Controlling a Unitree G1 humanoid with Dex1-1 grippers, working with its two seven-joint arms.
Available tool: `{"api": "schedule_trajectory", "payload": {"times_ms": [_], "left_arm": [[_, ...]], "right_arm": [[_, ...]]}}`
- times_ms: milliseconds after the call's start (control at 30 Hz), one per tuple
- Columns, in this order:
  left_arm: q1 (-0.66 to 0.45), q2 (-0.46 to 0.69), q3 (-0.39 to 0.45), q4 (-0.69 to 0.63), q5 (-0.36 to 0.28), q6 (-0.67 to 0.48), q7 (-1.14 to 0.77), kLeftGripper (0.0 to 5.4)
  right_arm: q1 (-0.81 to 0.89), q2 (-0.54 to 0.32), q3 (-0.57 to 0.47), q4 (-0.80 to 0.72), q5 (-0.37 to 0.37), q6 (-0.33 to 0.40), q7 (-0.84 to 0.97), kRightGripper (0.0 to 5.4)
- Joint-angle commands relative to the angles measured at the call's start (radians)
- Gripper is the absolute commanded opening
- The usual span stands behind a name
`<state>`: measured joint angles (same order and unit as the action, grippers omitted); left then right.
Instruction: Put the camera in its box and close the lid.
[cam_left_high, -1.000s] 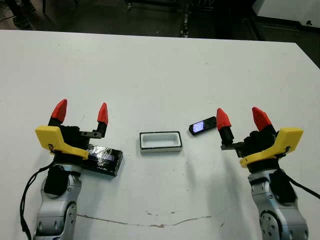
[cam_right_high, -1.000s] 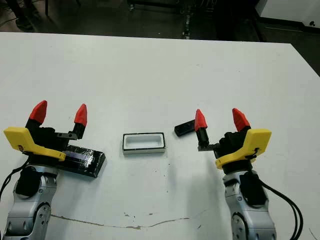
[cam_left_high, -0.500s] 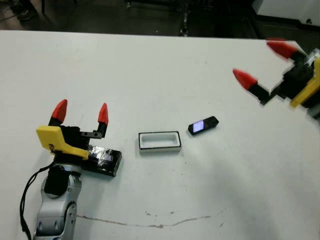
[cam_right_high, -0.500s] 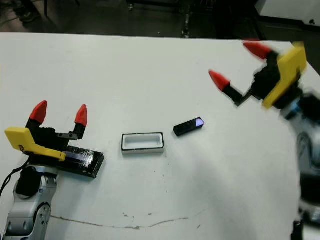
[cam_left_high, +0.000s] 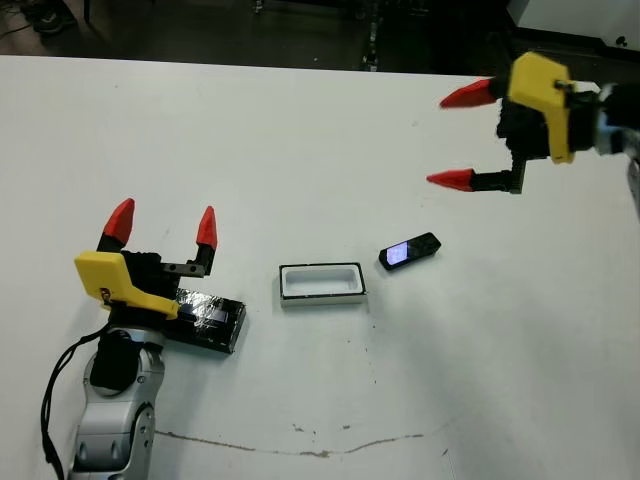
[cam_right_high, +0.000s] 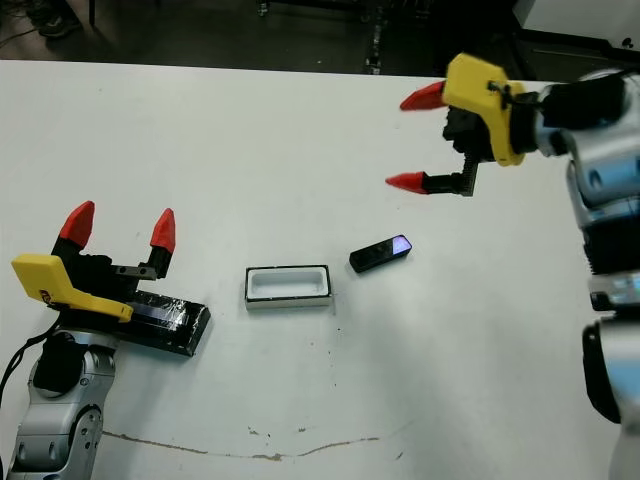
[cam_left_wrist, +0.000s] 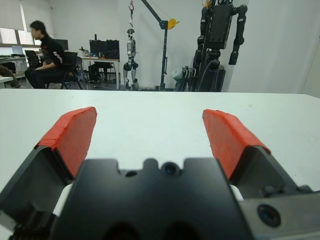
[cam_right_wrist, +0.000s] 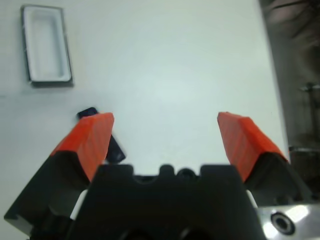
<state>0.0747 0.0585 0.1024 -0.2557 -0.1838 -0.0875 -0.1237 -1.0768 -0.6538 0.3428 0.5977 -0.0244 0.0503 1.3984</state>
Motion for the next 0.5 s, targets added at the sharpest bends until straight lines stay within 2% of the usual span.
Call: {"api": "schedule_trajectory", "payload": {"times_ms": [33,200,333,500], "left_arm": [[0.001,-0.002,0.001,0.004,0.008,0.006,0.011,5.40],[-0.001,-0.004,0.001,0.001,0.009,0.011,0.020,5.40],[-0.001,-0.001,-0.002,0.003,0.024,0.007,0.027,5.40],[0.002,-0.008,-0.003,-0.004,0.029,0.020,0.040,5.40]], "right_arm": [[-0.055,0.037,0.048,0.101,-0.055,-0.044,0.060,5.38],[-0.119,0.087,0.116,0.227,-0.122,-0.183,0.194,5.38],[-0.154,0.111,0.206,0.291,-0.152,-0.310,0.216,5.38],[-0.172,0.144,0.276,0.335,-0.166,-0.347,0.216,5.38]]}}
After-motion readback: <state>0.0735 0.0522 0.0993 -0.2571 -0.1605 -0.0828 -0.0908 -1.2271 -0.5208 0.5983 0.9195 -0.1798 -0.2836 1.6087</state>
